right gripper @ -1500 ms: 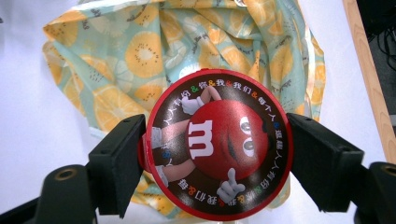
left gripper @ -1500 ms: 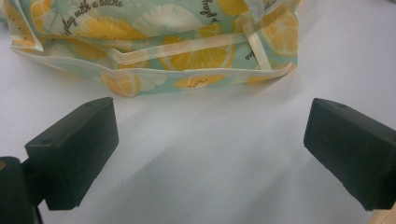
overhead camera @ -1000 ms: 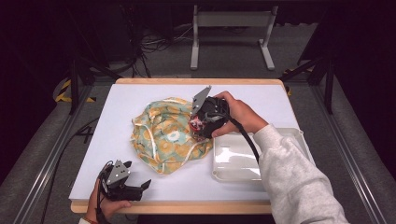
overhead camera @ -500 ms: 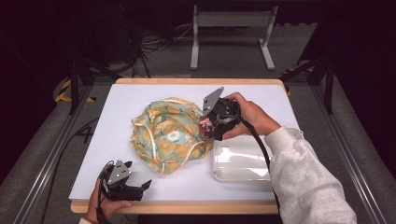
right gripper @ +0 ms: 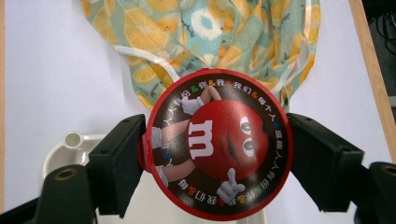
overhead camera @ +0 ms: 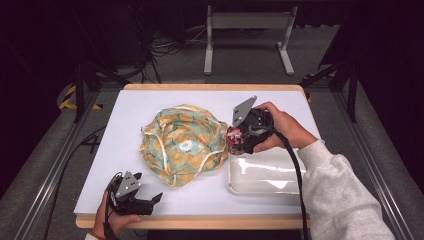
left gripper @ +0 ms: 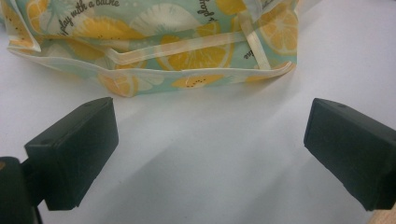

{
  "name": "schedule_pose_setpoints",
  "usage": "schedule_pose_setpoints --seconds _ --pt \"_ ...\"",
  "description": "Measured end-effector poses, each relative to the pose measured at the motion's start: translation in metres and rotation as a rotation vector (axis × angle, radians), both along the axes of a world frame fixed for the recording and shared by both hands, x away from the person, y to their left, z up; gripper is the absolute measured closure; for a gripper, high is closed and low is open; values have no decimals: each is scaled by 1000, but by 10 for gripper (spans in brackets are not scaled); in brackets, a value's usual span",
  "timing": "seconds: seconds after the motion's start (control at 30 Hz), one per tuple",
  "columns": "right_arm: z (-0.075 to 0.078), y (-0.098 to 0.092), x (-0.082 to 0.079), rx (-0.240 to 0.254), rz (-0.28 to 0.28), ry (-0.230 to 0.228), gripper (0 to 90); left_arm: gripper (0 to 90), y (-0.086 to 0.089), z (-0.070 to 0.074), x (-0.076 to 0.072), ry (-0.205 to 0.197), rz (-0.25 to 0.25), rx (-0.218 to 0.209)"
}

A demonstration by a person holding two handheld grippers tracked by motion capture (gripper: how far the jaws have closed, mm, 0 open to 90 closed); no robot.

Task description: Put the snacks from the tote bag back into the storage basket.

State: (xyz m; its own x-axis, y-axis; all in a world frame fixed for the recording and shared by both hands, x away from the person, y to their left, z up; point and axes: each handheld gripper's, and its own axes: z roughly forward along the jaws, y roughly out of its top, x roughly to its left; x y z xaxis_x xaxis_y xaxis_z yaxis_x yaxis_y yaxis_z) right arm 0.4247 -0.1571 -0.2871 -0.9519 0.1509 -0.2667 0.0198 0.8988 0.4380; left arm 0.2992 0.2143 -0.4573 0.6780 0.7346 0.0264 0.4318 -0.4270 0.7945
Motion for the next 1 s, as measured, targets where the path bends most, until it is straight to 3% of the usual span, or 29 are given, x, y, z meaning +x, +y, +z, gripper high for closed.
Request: schedule_pose_setpoints --seconds 0.63,0.87,1.0 --pt "-11 -31 -2 -27 -39 15 240 34 0 0 0 -2 8 -9" --pt "-22 -39 -2 -52 -54 28 240 35 0 0 1 -3 4 -7" --pt "-32 -43 -1 -63 -60 61 240 35 0 0 0 -2 6 -8"
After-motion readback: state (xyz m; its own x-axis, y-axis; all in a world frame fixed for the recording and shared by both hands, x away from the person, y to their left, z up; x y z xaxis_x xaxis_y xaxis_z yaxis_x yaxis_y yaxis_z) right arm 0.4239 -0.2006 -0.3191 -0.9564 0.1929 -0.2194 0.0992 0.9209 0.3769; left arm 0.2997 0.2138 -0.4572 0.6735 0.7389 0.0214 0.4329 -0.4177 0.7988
